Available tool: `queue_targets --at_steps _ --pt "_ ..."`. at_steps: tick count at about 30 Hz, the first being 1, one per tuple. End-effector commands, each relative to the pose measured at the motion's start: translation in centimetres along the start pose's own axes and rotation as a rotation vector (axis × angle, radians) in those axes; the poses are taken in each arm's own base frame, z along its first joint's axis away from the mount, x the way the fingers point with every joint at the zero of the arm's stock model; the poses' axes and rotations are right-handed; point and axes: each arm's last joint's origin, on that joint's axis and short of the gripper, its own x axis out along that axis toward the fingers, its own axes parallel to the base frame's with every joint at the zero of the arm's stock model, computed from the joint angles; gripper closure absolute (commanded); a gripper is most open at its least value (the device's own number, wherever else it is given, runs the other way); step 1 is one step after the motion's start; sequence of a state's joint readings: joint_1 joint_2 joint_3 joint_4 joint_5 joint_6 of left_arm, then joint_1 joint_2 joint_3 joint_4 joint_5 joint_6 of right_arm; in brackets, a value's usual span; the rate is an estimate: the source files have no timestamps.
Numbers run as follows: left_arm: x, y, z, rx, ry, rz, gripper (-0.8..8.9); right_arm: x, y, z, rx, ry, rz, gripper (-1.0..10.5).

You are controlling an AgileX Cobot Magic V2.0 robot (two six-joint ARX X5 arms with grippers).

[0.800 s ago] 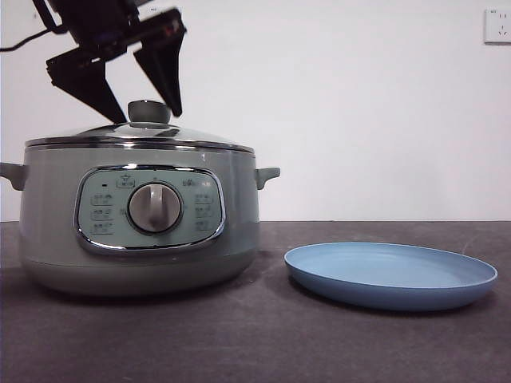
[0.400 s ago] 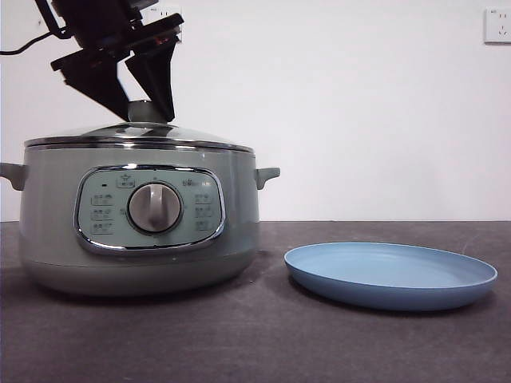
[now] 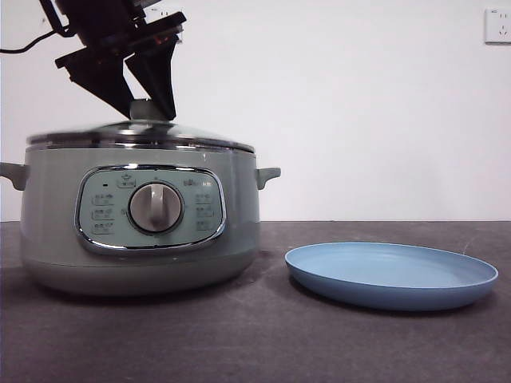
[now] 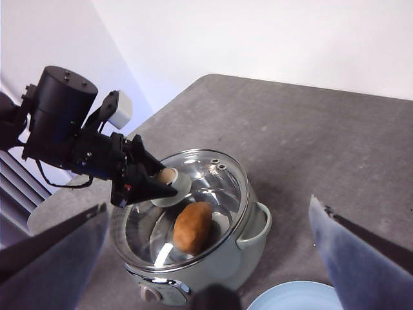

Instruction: Take the potato out from the steamer,put the potato on the plate,close the lid

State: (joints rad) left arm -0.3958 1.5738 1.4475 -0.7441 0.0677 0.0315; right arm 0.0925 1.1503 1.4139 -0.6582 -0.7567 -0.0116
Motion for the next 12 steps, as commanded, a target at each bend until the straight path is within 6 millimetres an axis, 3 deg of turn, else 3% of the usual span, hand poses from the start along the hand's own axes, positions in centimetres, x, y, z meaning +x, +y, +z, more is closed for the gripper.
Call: queue_targets --at_steps 1,7,12 --pt "-2.5 0.0 2.7 0.043 -0.158 0.019 8.22 0.0 0.1 0.2 -0.002 -0.005 0.006 4.1" --pt "-8.5 -0.2 6.2 0.098 -0.293 0.040 8.22 0.6 0.8 0.4 0.026 -0.010 0.035 4.1" --pt "-14.2 -0.4 7.5 0.147 -0.357 0.089 8.22 2.0 2.0 1.4 0.008 0.005 0.015 4.1"
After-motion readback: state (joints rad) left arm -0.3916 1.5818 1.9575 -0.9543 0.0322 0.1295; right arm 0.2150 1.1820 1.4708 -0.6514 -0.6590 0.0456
